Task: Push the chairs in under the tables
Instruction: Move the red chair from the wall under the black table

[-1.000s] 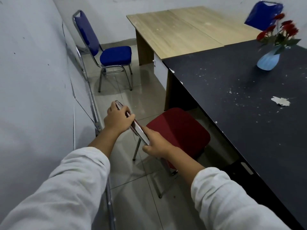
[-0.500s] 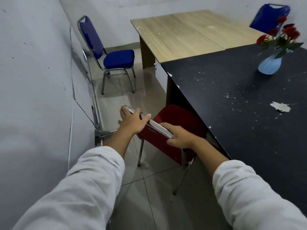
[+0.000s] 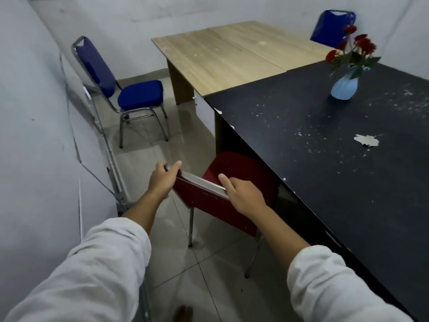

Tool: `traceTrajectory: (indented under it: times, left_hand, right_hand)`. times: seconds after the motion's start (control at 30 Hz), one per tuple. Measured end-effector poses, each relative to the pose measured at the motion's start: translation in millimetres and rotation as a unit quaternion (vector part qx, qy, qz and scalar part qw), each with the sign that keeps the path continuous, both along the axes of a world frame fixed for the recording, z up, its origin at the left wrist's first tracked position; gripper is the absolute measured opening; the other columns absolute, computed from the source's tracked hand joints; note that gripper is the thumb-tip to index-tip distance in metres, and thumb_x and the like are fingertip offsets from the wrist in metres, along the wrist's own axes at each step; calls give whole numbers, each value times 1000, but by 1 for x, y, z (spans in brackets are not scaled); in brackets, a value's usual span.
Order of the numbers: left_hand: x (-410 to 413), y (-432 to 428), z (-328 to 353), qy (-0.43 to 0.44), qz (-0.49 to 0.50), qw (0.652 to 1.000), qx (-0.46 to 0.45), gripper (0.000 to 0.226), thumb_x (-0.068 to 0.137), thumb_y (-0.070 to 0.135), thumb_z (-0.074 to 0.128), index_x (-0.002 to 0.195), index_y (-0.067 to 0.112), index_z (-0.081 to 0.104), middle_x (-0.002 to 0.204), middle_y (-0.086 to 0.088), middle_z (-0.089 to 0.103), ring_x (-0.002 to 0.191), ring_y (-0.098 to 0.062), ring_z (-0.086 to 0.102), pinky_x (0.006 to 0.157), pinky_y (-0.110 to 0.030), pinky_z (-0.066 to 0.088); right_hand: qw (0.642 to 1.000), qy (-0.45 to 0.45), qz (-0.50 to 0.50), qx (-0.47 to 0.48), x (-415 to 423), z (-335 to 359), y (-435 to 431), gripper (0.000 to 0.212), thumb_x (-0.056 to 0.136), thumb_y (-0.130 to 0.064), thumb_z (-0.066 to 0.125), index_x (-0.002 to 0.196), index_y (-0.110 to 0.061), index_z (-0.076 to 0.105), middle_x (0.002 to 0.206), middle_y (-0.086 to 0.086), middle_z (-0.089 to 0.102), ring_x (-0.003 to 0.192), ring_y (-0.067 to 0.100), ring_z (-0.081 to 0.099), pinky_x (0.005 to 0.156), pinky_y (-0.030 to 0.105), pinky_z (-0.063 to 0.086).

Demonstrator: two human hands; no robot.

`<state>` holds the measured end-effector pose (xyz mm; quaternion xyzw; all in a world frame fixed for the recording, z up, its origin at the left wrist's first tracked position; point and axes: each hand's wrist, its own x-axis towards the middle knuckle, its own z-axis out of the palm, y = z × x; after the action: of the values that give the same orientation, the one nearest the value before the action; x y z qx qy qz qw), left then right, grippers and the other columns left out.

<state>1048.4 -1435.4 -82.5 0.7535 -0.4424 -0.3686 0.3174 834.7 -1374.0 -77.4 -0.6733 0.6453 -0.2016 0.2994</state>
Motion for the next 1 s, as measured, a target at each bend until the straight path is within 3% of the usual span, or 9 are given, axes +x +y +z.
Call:
traceTrajectory:
  times: [0.1, 0.3, 0.5, 0.63, 0.77, 0.83, 0.87, 0.93, 1.0]
  left_hand:
    - [-4, -12, -5, 28, 21, 999, -8, 52, 88, 45, 57, 125, 9, 50, 131, -13, 54, 115, -30, 54, 87, -31, 39]
    - [-13, -20, -10, 56, 93, 990, -87, 6, 86, 18, 56, 86, 12, 56, 97, -12, 61, 85, -27, 56, 70, -30, 38]
    - [2, -54, -10, 66, 25, 993, -92, 5, 86, 12, 51, 84, 9, 55, 93, -10, 56, 83, -23, 51, 70, -29, 36]
    - [7, -80, -6, 67, -45, 994, -74, 8, 87, 13, 52, 82, 7, 54, 74, -2, 52, 79, -22, 49, 59, -28, 35]
    - [23, -111, -8, -12, -142, 987, -68, 18, 86, 26, 53, 87, 10, 61, 95, -9, 62, 101, -32, 55, 84, -32, 39]
    - [25, -116, -13, -140, -218, 958, -127, 20, 86, 32, 55, 86, 15, 65, 118, -11, 61, 123, -34, 47, 113, -47, 22]
    - [22, -111, -15, -179, -249, 937, -165, 20, 86, 33, 57, 84, 16, 67, 120, -8, 61, 125, -32, 45, 115, -52, 8]
    - [10, -97, -18, -204, -277, 910, -231, 24, 84, 34, 61, 75, 14, 69, 95, 0, 66, 109, -30, 53, 113, -59, 9]
    - [5, -91, -18, -197, -258, 903, -283, 33, 81, 37, 55, 63, 10, 66, 71, 2, 61, 87, -29, 54, 106, -62, 28]
  right_hand:
    - [997, 53, -59, -7, 7, -2, 0, 62, 95, -61, 24, 55, -17, 41, 54, -3, 43, 50, 14, 43, 51, 29, 31]
    - [990, 103, -91, -9, 15, -7, 3, 64, 97, -55, 27, 70, -8, 60, 55, -2, 47, 51, 15, 46, 55, 35, 39]
    - [982, 111, -152, -33, 47, -10, 4, 51, 100, -48, 29, 58, -20, 42, 52, -6, 41, 49, 12, 40, 51, 32, 31]
    - [977, 101, -173, -72, 65, -13, 2, 46, 100, -43, 32, 62, -19, 43, 54, -7, 40, 50, 14, 42, 48, 29, 27]
    - [942, -32, -309, -124, 78, -25, 4, 38, 100, -34, 39, 70, -17, 56, 61, -5, 50, 52, 8, 44, 50, 21, 31]
    - [886, -151, -419, -133, 82, -33, 6, 31, 98, -32, 43, 80, -21, 65, 70, -7, 60, 64, 7, 54, 59, 20, 40]
    - [857, -190, -458, -139, 84, -37, 6, 28, 97, -32, 44, 84, -24, 68, 75, -9, 63, 72, 7, 57, 65, 22, 43]
    - [826, -207, -499, -159, 83, -44, 0, 31, 94, -34, 44, 82, -25, 71, 74, -11, 66, 75, 7, 60, 66, 24, 46]
    - [828, -176, -499, -187, 82, -50, -6, 42, 90, -40, 42, 65, -17, 66, 60, -4, 62, 57, 12, 55, 51, 30, 43]
